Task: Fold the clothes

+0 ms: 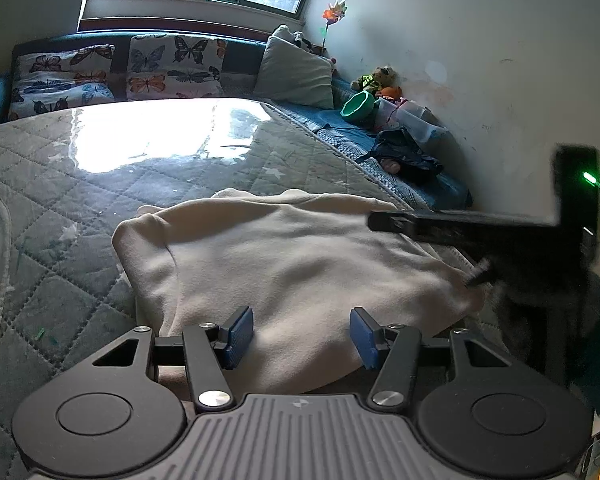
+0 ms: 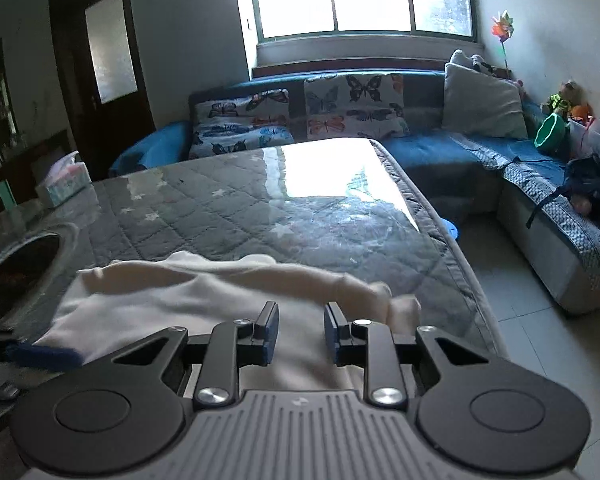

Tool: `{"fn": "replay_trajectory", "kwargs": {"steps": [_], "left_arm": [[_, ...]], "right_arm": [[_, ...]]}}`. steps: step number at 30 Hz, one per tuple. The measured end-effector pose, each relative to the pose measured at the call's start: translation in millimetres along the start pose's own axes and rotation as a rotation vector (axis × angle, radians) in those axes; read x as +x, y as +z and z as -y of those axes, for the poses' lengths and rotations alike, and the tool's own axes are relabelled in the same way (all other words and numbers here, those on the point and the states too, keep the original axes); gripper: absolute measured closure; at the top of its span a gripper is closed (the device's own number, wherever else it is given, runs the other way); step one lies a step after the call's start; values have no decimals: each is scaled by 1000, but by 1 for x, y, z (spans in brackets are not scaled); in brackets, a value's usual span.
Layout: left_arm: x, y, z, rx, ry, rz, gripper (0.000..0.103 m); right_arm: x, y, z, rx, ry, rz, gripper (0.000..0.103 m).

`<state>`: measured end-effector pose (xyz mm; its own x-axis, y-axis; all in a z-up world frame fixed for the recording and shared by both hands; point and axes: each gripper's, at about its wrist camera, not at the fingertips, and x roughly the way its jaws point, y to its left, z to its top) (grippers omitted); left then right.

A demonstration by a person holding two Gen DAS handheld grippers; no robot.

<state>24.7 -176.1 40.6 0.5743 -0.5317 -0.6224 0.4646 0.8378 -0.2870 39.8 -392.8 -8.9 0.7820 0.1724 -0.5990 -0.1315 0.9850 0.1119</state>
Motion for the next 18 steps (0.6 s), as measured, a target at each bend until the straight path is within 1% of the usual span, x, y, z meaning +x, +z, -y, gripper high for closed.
{"fn": "replay_trajectory", "kwargs": {"steps": [5, 8, 11, 18], "left_arm": [[0, -1, 1, 7, 0, 0, 46], [1, 0, 1, 6, -1, -1, 45], [2, -1, 1, 8, -1, 2, 45], [1, -1, 1, 4, -4, 4, 44]], "right_arm": [[21, 11, 1, -1, -44, -22, 78], [20, 16, -5, -28, -45, -11, 78], [26, 21, -15, -60, -29, -17, 78], [53, 25, -31, -129, -68, -72, 77]]}}
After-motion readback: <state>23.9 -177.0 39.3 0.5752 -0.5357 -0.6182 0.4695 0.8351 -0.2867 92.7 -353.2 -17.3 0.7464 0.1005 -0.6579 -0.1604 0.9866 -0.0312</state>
